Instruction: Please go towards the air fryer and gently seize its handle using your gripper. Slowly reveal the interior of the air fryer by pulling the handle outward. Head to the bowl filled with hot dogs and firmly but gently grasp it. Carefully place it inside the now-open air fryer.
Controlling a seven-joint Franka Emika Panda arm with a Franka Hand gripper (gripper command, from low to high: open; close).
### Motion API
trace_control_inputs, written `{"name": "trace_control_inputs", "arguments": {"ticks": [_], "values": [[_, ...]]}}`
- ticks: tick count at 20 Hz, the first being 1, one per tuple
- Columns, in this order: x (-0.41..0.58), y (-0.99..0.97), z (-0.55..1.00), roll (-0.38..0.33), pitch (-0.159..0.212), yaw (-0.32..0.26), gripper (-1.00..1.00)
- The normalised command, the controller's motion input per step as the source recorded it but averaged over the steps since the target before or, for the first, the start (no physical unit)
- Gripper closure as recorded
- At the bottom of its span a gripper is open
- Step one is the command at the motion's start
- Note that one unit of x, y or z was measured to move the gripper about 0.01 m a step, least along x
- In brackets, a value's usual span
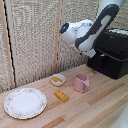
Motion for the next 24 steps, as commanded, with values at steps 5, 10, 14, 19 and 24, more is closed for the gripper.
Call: {"name": "trace_control_inputs", "arguments": {"ticks": [5, 10, 14, 19, 24], "values": [[-0.149, -0.56, -0.29, -0.08, -0.099, 0.059, -1.0], [-0.078, -0.62, -0.25, -0.033, -0.078, 0.089, -1.0], [-0.13, -0.61, -0.19, -0.04, -0.029, 0.106, -1.0], [-0.079, -0.56, -0.13, -0.016, -0.002, 0.163, -1.0], [-0.021, -0.53, -0.03, 0.0, 0.0, 0.201, -1.0]]}}
